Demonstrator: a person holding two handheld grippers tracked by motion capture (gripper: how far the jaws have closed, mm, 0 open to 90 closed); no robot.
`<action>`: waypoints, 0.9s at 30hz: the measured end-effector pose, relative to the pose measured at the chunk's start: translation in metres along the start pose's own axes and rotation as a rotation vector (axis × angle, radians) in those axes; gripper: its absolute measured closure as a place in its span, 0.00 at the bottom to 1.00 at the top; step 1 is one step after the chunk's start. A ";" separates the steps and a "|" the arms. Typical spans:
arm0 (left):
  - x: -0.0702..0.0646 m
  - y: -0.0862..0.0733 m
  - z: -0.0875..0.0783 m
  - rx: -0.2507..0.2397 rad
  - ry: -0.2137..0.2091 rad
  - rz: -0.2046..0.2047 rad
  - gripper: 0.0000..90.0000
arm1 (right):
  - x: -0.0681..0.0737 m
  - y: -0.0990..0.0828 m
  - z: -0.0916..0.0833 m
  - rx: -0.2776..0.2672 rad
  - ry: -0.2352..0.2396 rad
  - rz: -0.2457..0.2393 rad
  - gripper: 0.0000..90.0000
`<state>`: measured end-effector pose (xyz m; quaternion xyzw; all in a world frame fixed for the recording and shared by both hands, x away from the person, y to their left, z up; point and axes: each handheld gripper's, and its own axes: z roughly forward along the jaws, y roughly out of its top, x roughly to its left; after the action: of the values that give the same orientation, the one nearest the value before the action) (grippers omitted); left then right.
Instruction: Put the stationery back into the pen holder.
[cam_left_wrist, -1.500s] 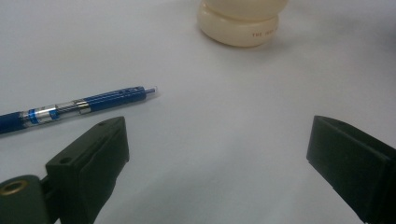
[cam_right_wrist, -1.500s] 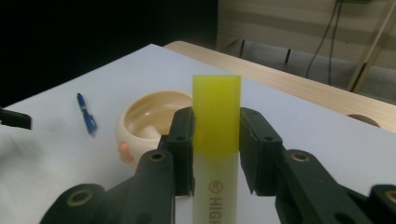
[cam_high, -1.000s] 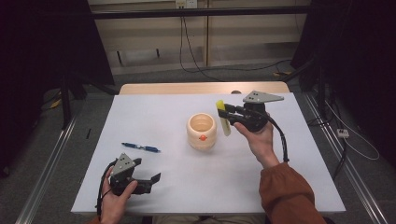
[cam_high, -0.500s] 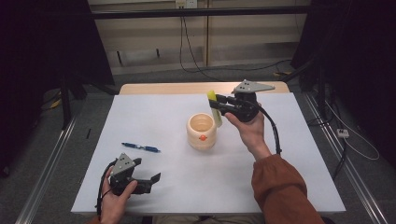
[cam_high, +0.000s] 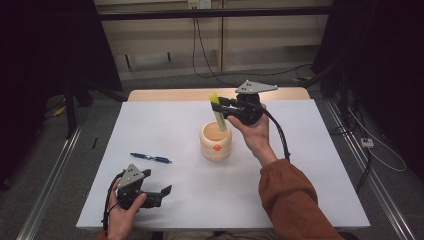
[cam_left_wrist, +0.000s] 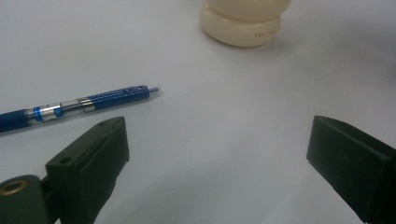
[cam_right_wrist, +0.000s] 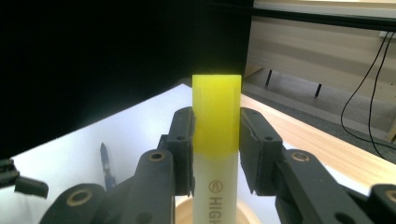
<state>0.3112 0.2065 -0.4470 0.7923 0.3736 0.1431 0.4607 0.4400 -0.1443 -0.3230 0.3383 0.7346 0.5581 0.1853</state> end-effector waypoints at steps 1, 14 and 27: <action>0.000 0.000 0.000 0.000 -0.001 0.001 0.06 | 0.000 0.000 0.002 -0.003 -0.001 0.002 0.75; 0.000 0.000 0.000 -0.003 -0.001 -0.001 0.06 | -0.002 -0.013 0.018 0.037 0.005 0.010 0.74; 0.000 0.000 0.000 0.001 -0.005 0.001 0.06 | -0.003 -0.025 0.022 0.034 0.001 0.028 0.74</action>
<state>0.3109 0.2066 -0.4469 0.7930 0.3721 0.1411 0.4613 0.4490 -0.1353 -0.3541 0.3516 0.7391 0.5484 0.1714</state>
